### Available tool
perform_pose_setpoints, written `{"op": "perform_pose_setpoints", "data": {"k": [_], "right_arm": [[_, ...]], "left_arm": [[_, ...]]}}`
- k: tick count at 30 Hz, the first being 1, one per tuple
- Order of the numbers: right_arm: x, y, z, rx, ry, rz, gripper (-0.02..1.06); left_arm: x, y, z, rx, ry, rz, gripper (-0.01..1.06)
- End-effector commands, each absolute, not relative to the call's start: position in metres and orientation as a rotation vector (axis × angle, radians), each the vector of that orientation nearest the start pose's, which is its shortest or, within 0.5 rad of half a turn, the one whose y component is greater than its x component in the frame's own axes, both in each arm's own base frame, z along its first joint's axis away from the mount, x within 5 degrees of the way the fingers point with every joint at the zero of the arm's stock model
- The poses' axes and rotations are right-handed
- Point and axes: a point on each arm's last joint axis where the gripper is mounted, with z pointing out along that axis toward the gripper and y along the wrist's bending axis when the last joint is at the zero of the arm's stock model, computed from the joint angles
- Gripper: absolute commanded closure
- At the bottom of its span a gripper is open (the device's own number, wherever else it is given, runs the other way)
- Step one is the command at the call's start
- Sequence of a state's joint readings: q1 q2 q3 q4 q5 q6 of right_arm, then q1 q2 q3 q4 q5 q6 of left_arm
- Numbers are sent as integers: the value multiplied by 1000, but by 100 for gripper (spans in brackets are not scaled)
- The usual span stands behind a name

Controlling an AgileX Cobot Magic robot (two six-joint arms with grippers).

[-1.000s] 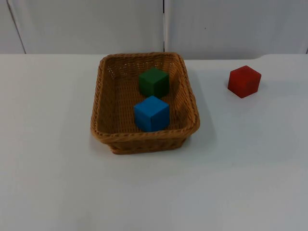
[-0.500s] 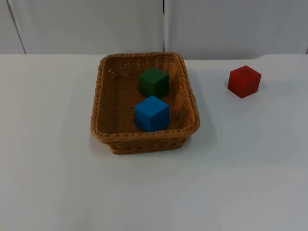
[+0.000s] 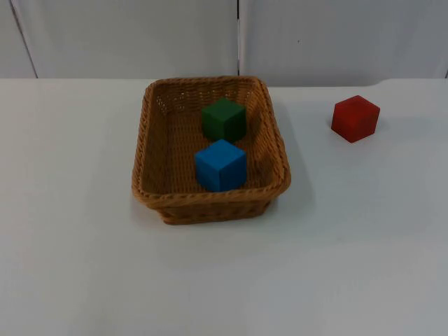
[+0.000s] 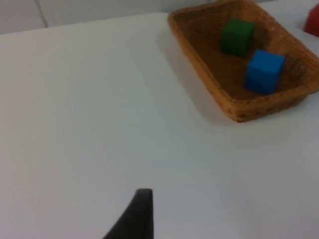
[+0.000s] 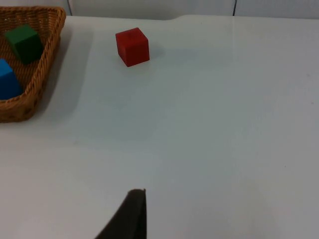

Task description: Pick up one cube with each hand and place exactly two cubes into the same basket, leaving the remaining cube outside.

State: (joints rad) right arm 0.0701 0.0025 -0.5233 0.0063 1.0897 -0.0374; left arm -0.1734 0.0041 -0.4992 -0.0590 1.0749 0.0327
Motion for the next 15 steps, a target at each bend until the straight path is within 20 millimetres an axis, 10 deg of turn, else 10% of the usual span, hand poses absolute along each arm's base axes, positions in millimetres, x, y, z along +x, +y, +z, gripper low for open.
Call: {"op": "perform_pose_setpoints", "data": {"k": [1,15], "right_arm": [[-8,0,281,-101,2041,28,-1],[-8,0,281,-101,2041,28,-1]], "left_arm": [[-5,-4,275,184,2057,-141,0],[-5,-5,275,2,2063,-32,0]]}}
